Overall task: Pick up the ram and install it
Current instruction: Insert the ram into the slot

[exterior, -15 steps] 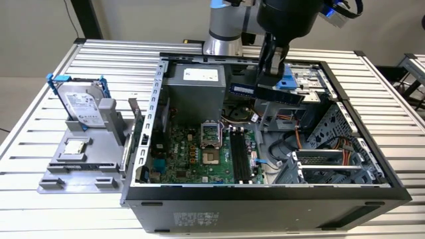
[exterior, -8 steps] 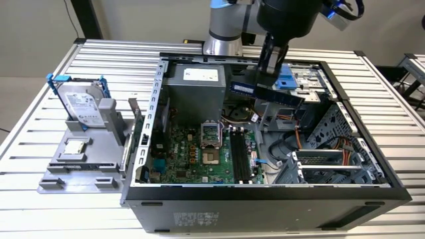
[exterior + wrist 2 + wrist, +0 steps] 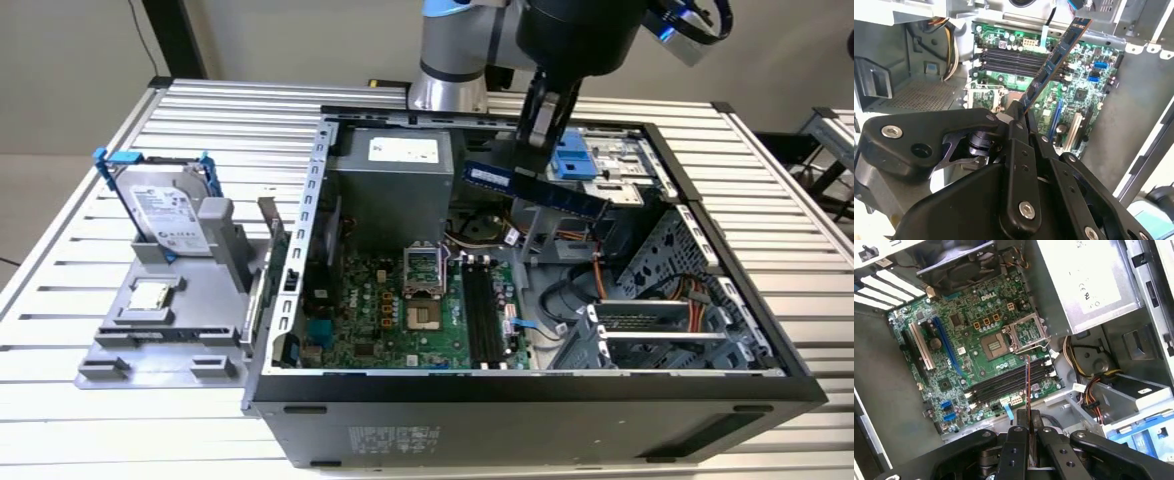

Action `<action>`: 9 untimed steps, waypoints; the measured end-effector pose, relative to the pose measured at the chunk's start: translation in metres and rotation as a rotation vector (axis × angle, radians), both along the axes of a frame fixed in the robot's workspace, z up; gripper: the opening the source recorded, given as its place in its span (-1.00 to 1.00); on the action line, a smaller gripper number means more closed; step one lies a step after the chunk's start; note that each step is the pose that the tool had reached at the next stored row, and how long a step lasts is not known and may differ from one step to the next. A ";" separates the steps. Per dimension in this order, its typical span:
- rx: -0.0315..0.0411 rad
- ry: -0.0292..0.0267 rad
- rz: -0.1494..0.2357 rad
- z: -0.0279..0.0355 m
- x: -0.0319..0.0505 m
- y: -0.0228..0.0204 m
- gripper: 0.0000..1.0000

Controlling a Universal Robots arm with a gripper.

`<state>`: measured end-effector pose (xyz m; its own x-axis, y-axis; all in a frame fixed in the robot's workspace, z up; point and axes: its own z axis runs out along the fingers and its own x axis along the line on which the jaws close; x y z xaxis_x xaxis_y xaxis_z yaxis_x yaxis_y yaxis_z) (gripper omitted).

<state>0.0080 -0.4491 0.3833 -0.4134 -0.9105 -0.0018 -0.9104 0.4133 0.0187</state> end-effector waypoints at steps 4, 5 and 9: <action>0.0000 0.0000 -0.048 0.0000 0.0000 0.0000 -1.00; 0.0000 0.0000 -0.063 0.0000 0.0000 0.0000 -1.00; 0.0001 0.0000 -0.124 0.0000 0.0000 0.0000 -1.00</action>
